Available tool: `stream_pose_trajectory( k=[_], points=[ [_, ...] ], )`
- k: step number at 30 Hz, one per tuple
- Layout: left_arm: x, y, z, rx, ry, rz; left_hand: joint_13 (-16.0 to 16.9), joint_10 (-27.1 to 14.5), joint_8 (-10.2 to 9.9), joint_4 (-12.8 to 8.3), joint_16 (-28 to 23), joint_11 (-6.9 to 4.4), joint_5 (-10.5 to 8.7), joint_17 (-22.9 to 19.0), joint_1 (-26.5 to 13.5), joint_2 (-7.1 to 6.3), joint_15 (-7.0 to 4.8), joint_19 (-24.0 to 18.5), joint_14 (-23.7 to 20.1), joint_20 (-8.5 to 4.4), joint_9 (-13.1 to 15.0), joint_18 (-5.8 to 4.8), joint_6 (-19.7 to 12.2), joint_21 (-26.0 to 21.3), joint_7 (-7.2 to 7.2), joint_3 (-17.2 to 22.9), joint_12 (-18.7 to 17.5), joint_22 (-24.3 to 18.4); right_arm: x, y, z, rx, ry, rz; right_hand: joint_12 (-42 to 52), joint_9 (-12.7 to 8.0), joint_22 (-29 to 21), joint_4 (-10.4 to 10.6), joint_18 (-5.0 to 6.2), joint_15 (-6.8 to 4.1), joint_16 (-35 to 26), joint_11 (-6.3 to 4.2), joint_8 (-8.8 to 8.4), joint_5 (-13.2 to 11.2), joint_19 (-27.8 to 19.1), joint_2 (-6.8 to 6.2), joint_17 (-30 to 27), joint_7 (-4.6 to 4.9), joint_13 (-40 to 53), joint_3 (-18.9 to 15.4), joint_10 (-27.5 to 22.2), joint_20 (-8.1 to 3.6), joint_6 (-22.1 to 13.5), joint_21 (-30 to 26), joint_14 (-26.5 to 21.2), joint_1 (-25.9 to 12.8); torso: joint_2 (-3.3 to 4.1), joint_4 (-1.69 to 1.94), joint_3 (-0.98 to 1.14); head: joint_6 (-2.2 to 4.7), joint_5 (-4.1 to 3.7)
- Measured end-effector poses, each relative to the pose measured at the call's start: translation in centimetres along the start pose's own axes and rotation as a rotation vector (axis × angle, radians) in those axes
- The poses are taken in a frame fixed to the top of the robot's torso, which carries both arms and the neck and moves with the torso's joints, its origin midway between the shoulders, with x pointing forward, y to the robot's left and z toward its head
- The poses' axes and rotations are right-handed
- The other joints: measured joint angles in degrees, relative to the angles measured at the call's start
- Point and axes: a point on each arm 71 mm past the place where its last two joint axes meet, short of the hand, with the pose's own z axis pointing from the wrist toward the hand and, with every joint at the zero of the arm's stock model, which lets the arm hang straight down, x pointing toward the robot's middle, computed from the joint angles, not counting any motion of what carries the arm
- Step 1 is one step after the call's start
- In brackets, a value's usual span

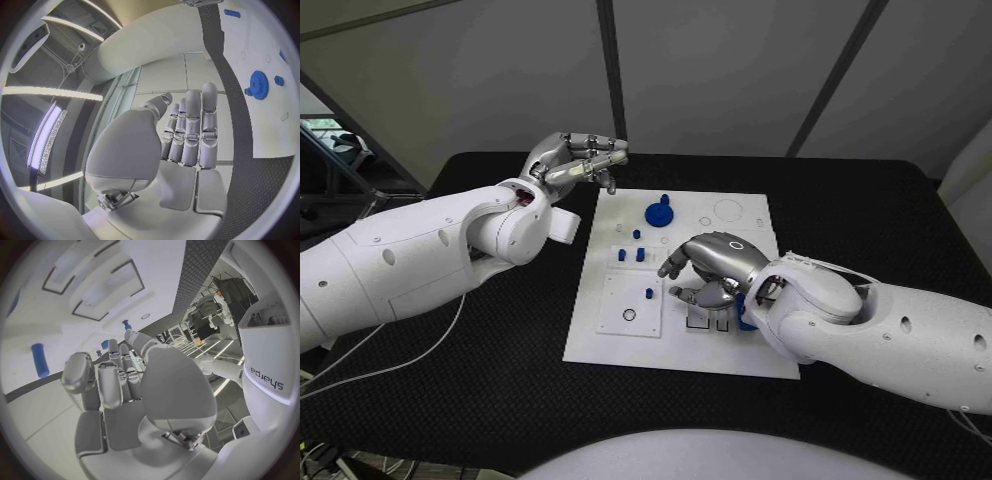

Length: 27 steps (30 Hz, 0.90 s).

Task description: Assemble the parts on the task board

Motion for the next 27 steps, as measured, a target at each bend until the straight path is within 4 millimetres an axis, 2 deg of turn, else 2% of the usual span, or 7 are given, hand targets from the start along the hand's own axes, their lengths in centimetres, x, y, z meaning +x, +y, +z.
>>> stream_pose_trajectory(
  k=[1, 6, 11, 15, 20, 27],
  points=[
    [0.0, 0.0, 0.0, 0.0, 0.0, 0.0, 0.0, 0.0, 0.0, 0.0, 0.0, 0.0, 0.0, 0.0, 0.0, 0.0, 0.0, 0.0, 0.0, 0.0, 0.0, 0.0, 0.0, 0.0, 0.0, 0.0, 0.0, 0.0, -0.5, -0.2, -0.1, 0.007, -0.013, 0.002, 0.0, 0.0, -0.23, 0.09, 0.0, 0.12, 0.0, -0.19, 0.0, 0.01, -0.19, 0.0, -0.18, 0.0, -0.18, -0.09, -0.31, 0.19, 0.0, -0.25, -0.13, 0.0, 0.0, -0.01, 0.0, 0.12, -0.16],
    [-0.2, 0.1, -0.1, -0.002, -0.004, 0.002, 0.0, 0.0, 0.0, 0.0, 0.0, 0.0, 0.0, -0.05, 0.0, 0.0, 0.0, 0.0, 0.0, 0.0, 0.0, 0.0, 0.0, 0.0, 0.0, 0.0, 0.0, 0.0, -3.1, -1.9, -0.7, 0.057, -0.062, -0.004, -0.41, 0.0, -0.97, 0.16, 0.0, 0.21, -0.26, 0.12, 0.0, 0.01, -0.38, -0.37, -0.74, 0.05, -1.12, -1.12, -2.58, 0.38, -1.16, -0.7, -0.21, -0.37, -0.03, -0.04, -0.01, 0.81, -1.26],
    [-0.3, 0.1, -0.2, -0.003, -0.005, 0.003, 0.0, 0.0, 0.0, 0.0, 0.0, 0.0, 0.0, -0.05, 0.0, 0.0, 0.0, 0.0, 0.0, 0.0, -0.05, 0.0, 0.0, 0.0, 0.0, 0.0, 0.0, 0.0, -5.0, -4.8, -1.6, 0.143, -0.069, -0.027, -0.41, 0.0, -1.05, 0.33, 0.0, 0.21, -0.26, 0.14, 0.0, 0.01, -0.38, -0.57, -0.63, 0.05, -1.41, -1.62, -2.59, 0.38, -1.15, -0.7, -0.21, -0.57, -0.04, -0.02, -0.08, 1.47, -2.19],
    [-0.4, 0.1, -0.2, -0.004, -0.006, 0.004, 0.0, 0.01, 0.0, 0.0, 0.0, 0.0, 0.0, -0.04, 0.0, 0.0, 0.0, 0.0, 0.0, 0.0, -0.05, 0.0, 0.0, 0.0, 0.0, 0.0, 0.0, 0.01, -5.2, -6.0, -2.0, 0.183, -0.048, -0.033, -0.4, 0.0, -1.13, 0.4, 0.0, 0.21, -0.26, 0.28, 0.0, 0.01, -0.38, -0.68, -0.63, 0.07, -1.71, -2.49, -3.35, 0.38, -1.55, -0.92, -0.21, -0.68, -0.04, -0.01, -0.1, 1.66, -2.5],
    [-0.4, 0.1, -0.3, -0.004, -0.007, 0.004, 0.0, 0.01, 0.0, 0.0, 0.0, 0.0, 0.0, -0.04, 0.0, 0.0, 0.0, 0.0, 0.0, 0.0, -0.04, 0.0, 0.0, 0.0, 0.0, 0.0, 0.26, 0.01, -5.1, -6.5, -2.0, 0.201, -0.009, -0.042, -0.4, -0.01, -1.36, 0.6, 0.0, 0.2, -0.26, 0.22, 0.0, 0.01, -0.37, -0.68, -0.63, -0.12, -2.02, -3.13, -3.9, 0.38, -1.73, -1.13, -0.21, -0.68, 0.04, 0.05, -0.12, 1.71, -2.79],
    [-0.5, 0.1, -0.3, -0.005, -0.007, 0.004, 0.0, 0.01, 0.0, 0.0, 0.0, 0.0, 0.0, -0.04, 0.0, 0.0, 0.0, 0.0, 0.0, 0.0, -0.04, 0.0, 0.0, 0.0, 0.0, 0.0, 0.26, 0.01, -4.6, -6.8, -1.7, 0.211, 0.048, -0.05, -0.4, 0.07, -1.59, 0.61, 0.0, 0.2, -0.26, 0.22, 0.0, 0.01, -0.37, -0.68, -0.79, -0.12, -2.16, -3.62, -4.31, 0.37, -1.73, -1.22, -0.21, -0.68, 0.07, 0.11, -0.12, 1.26, -2.87]
  ],
)
